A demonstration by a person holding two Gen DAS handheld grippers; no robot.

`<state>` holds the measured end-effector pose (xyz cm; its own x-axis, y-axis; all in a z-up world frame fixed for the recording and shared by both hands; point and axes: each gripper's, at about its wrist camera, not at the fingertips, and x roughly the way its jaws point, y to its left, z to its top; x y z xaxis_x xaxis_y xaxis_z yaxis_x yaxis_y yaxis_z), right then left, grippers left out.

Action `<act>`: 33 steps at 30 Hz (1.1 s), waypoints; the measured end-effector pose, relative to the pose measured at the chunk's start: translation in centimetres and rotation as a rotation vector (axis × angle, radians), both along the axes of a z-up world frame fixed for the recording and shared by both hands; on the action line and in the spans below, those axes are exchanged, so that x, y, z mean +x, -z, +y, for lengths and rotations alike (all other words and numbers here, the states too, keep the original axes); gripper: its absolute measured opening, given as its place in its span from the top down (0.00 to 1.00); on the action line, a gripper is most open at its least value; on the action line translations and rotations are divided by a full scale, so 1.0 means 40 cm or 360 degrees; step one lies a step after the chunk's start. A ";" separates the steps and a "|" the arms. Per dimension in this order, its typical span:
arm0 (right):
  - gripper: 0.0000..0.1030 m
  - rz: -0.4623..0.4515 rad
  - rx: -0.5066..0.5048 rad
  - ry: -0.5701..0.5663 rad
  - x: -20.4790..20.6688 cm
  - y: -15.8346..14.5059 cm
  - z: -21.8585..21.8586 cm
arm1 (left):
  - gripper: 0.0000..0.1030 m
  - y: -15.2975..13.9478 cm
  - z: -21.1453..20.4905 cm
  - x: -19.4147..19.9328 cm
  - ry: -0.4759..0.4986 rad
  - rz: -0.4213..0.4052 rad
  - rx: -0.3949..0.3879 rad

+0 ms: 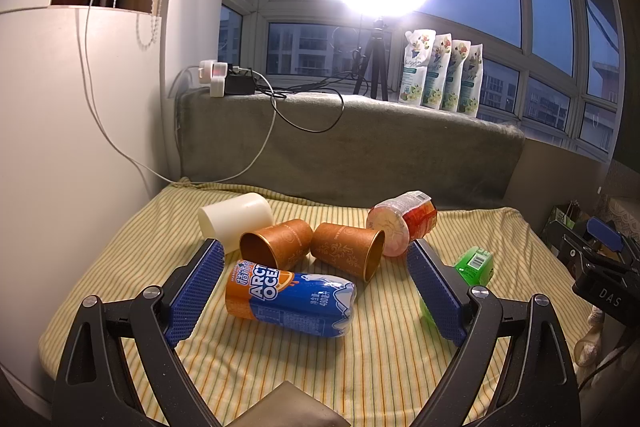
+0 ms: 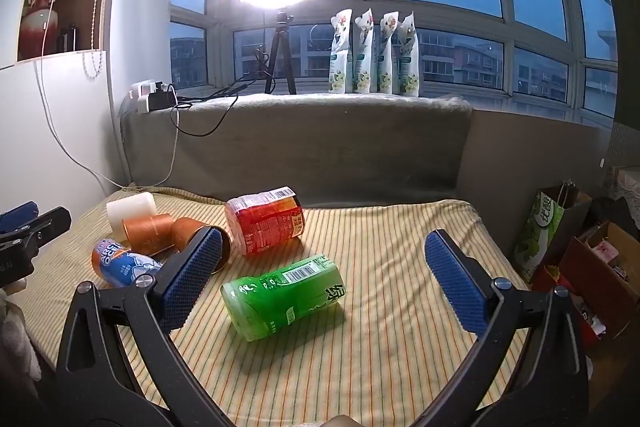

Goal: Flip cup upright

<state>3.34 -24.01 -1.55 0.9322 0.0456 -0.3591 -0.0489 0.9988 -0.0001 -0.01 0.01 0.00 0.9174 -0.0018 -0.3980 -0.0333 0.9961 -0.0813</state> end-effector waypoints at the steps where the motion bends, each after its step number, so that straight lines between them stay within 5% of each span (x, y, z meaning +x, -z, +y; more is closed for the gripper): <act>1: 0.00 -0.0001 0.0000 0.0001 -0.001 0.003 -0.003 | 0.10 0.000 0.000 0.000 -0.0001 0.0005 0.0001; 19: 0.00 0.0063 -0.0043 -0.0146 0.059 -0.005 0.041 | 0.10 0.033 0.023 0.008 -0.0009 0.0081 0.0006; 33: 0.00 0.0450 -0.0252 -0.0790 0.243 0.016 0.216 | 0.10 0.128 0.079 -0.012 0.0011 0.0327 -0.0006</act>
<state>13.07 -15.35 -2.18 0.6799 0.3776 -0.6286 -0.5303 0.8452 -0.0659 -0.50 3.17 -5.10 0.8170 -0.0099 -0.5766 -0.0425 0.9961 -0.0774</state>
